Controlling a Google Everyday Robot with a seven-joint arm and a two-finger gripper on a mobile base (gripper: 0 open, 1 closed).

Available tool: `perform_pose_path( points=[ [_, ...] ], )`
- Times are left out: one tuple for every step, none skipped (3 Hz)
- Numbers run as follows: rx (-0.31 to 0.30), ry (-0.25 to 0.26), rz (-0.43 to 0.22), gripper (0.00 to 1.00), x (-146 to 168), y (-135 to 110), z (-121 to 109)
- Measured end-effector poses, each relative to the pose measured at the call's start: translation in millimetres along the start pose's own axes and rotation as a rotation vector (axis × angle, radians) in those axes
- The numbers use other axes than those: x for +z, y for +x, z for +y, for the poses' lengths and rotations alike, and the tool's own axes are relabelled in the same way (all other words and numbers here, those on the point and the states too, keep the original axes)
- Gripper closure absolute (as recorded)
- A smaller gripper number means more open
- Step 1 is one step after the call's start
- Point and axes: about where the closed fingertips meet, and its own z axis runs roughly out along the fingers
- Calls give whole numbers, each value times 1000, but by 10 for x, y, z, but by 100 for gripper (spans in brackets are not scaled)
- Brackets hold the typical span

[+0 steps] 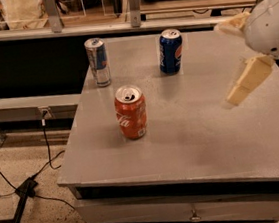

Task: Knock coke can over

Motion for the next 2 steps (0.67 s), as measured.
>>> perform_pose_path(
  points=[
    [-96, -37, -279, 0, 181, -684, -27],
    [-109, -82, -404, 0, 167, -1095, 86]
  ],
)
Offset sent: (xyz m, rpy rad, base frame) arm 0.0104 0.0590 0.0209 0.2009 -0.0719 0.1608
